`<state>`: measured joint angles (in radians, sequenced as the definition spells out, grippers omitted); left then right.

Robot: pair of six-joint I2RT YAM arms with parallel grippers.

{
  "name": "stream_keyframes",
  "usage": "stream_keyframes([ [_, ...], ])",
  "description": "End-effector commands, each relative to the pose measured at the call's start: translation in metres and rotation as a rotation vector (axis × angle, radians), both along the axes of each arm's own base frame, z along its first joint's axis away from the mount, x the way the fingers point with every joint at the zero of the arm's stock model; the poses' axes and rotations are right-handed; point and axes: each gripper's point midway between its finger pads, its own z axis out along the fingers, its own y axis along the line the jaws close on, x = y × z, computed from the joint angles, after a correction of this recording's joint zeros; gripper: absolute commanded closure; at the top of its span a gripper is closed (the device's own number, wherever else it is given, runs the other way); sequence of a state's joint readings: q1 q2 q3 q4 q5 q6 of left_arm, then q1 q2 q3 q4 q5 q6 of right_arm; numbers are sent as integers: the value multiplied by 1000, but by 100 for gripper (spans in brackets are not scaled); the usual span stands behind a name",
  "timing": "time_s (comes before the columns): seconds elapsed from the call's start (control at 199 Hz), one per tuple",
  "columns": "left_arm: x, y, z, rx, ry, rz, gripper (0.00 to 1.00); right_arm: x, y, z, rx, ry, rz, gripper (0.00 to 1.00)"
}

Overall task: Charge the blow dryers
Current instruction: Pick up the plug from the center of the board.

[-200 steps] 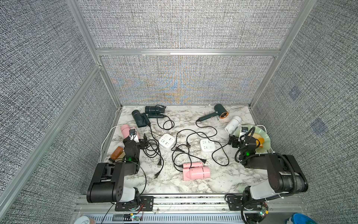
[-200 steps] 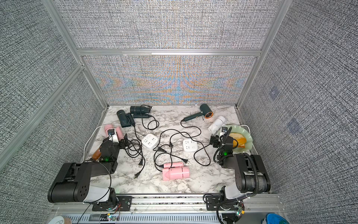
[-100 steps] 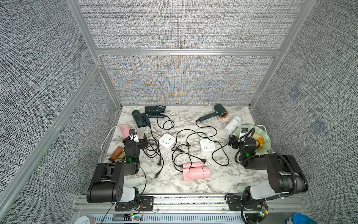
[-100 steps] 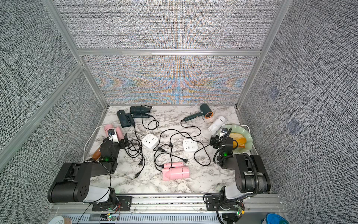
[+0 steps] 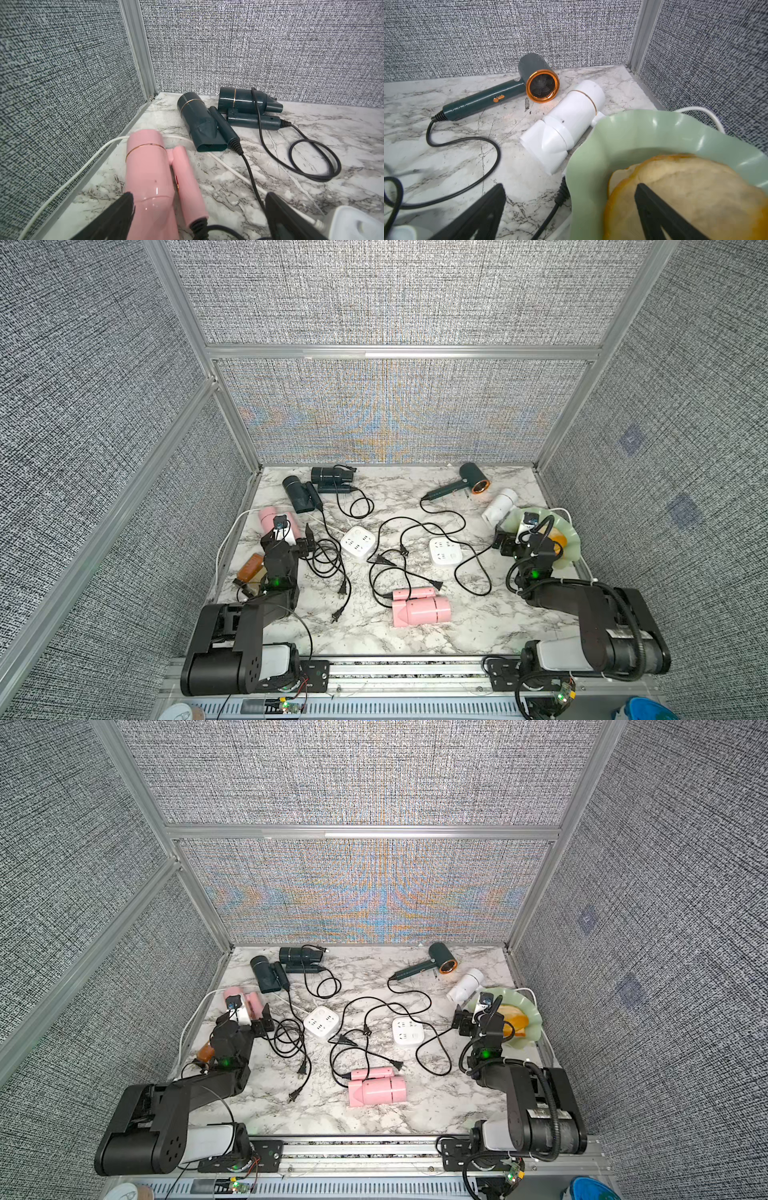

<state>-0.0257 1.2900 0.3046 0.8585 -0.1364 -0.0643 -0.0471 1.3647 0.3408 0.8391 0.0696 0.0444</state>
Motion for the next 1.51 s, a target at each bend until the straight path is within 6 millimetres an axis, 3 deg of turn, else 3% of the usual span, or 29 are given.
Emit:
stream_keyframes([
  [0.0, -3, 7, 2, -33, 71, 61, 1, -4, -6, 5, 21, 45, -42, 1],
  [0.141, -4, 4, 24, -124, 87, 78, 1, -8, -5, 29, 111, 41, -70, 1],
  [0.336, -3, -13, 42, -298, 165, 35, 0, -11, 13, 56, 219, 80, -40, 1],
  [0.512, 2, -46, 46, -413, 295, -102, 1, -19, 27, 69, 333, 152, -53, 1],
  [0.733, 14, -65, 43, -488, 362, -180, 4, -30, 77, 87, 365, 169, 133, 1],
  [1.014, 59, -90, 32, -493, 437, -312, 26, -46, 115, 99, 376, 177, 245, 1],
  [1.209, 100, -83, 19, -437, 475, -275, 27, -50, 135, 103, 351, 186, 299, 1],
  [1.501, 157, -83, -12, -406, 563, -248, 38, -54, 148, 104, 331, 189, 306, 1],
])
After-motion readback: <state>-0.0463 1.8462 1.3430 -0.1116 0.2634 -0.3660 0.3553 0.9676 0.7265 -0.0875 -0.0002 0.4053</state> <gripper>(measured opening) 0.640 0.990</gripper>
